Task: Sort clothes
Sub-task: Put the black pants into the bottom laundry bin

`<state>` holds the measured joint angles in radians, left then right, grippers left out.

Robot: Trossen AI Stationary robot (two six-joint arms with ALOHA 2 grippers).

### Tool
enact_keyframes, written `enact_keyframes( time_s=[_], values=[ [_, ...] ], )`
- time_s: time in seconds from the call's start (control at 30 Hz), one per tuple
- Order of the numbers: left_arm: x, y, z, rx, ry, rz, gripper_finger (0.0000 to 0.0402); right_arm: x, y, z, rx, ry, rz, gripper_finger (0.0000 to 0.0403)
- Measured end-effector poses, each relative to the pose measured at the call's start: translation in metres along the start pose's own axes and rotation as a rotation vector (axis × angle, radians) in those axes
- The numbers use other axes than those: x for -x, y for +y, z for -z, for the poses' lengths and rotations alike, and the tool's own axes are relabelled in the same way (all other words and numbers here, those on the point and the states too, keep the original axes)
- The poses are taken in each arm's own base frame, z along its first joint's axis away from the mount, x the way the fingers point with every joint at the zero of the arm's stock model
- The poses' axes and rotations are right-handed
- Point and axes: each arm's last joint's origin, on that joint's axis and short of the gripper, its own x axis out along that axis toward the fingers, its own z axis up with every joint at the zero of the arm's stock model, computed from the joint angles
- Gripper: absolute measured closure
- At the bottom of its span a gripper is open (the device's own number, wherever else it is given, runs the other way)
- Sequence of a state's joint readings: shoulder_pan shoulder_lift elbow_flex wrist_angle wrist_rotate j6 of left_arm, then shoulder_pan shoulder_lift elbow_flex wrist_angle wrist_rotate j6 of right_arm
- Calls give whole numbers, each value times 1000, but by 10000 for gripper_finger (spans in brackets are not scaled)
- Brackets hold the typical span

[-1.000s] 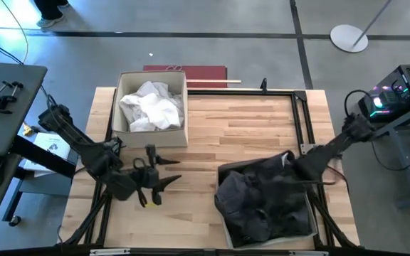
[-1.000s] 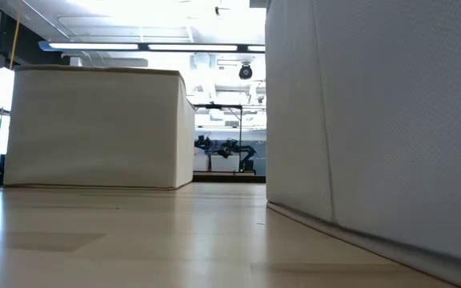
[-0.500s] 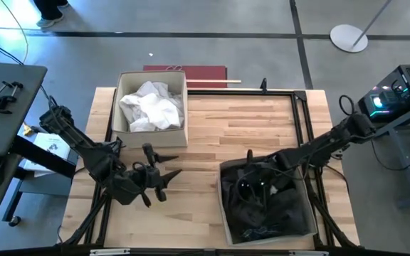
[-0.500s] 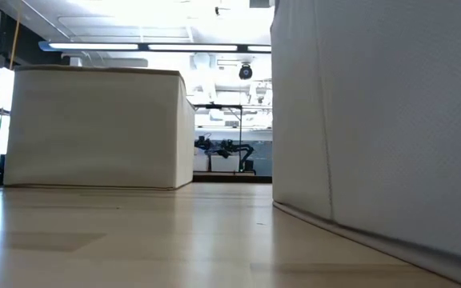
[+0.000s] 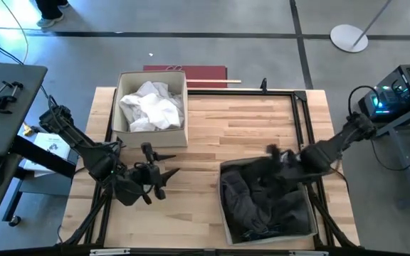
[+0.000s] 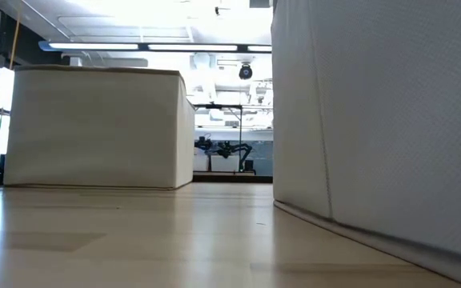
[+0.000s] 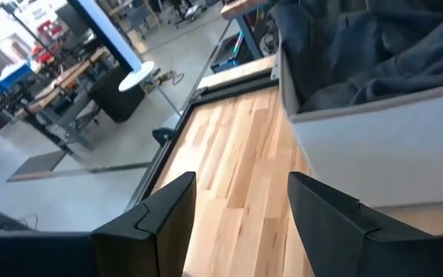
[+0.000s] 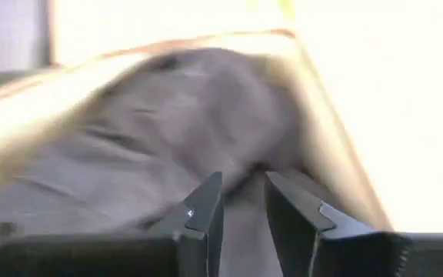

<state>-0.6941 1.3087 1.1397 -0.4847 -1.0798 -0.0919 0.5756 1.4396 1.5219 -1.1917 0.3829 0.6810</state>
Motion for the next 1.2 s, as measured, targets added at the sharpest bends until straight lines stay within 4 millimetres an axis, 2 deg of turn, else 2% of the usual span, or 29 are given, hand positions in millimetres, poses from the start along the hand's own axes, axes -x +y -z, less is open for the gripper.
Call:
enact_keyframes(
  time_s=[0.07,0.13,0.27,0.4,0.53,0.63,0.7,0.8,0.97,1.1,1.2],
  values=[
    [-1,1,3,7,21,-6,202,6,-4,10,-81,46,91,321],
    [-4,1,7,35,33,-14,202,1,-9,21,-161,120,172,324],
    [-18,-7,27,60,51,7,202,-29,-18,52,-292,320,289,343],
    [-35,-18,49,124,35,129,202,-74,-15,87,-347,502,199,367],
    [-45,-25,62,166,-46,233,202,-117,-12,116,-387,536,20,384],
    [-49,-24,64,171,-98,249,202,-126,-12,124,-382,552,-43,386],
    [-51,-22,62,173,-118,251,202,-121,-13,123,-379,573,-16,386],
    [-53,-21,60,168,-132,258,202,-99,-10,104,-370,577,22,386],
    [-55,-20,60,170,-130,292,202,-37,5,56,-357,472,-60,386],
    [-58,-23,61,181,-130,402,202,9,18,28,-319,256,-157,386],
    [-63,-28,63,177,-131,517,202,25,29,17,-181,38,-205,387]
  ],
)
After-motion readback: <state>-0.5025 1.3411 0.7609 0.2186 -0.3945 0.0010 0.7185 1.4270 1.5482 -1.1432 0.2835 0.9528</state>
